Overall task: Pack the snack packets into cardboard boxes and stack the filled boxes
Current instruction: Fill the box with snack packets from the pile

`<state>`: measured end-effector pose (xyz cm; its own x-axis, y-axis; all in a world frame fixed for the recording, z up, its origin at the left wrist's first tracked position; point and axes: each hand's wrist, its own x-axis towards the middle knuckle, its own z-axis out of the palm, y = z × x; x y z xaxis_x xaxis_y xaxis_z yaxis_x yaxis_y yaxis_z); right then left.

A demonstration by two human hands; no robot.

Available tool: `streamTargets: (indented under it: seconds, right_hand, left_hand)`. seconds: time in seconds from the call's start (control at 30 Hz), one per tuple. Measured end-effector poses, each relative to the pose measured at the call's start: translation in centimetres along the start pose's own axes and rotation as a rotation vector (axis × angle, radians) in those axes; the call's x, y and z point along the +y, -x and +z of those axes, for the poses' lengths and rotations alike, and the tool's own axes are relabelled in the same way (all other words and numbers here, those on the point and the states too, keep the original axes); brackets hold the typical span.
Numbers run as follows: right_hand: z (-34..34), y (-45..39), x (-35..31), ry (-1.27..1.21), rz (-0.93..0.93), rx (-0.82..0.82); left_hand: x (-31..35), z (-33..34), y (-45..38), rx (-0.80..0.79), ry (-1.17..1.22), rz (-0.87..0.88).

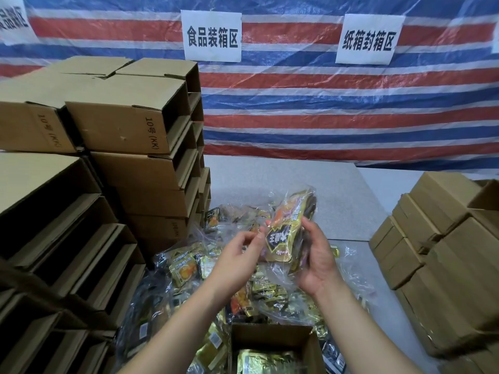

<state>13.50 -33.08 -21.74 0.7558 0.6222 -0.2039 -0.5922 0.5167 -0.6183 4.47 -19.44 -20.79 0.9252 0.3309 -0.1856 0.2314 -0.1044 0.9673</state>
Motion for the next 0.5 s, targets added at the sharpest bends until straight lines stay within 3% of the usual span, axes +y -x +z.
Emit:
streamTargets:
  seconds: [0.2,0.37,0.5]
  right_hand:
    - [-0.1,0.0,0.4,-0.04,-0.09,-0.034]
    - [0.6,0.2,0.2,-0.007,-0.067,-0.047]
    - [0.1,0.6,-0.4,0.045,-0.093,-0.018]
  left_hand:
    - [-1.4,1.0,0.2,0.043,0.015,-0.057]
    - [-1.4,2.3,0.4,0.055,0.075,0.055]
    - [-2.4,2.0,0.6,-0.035,0.175,-0.014]
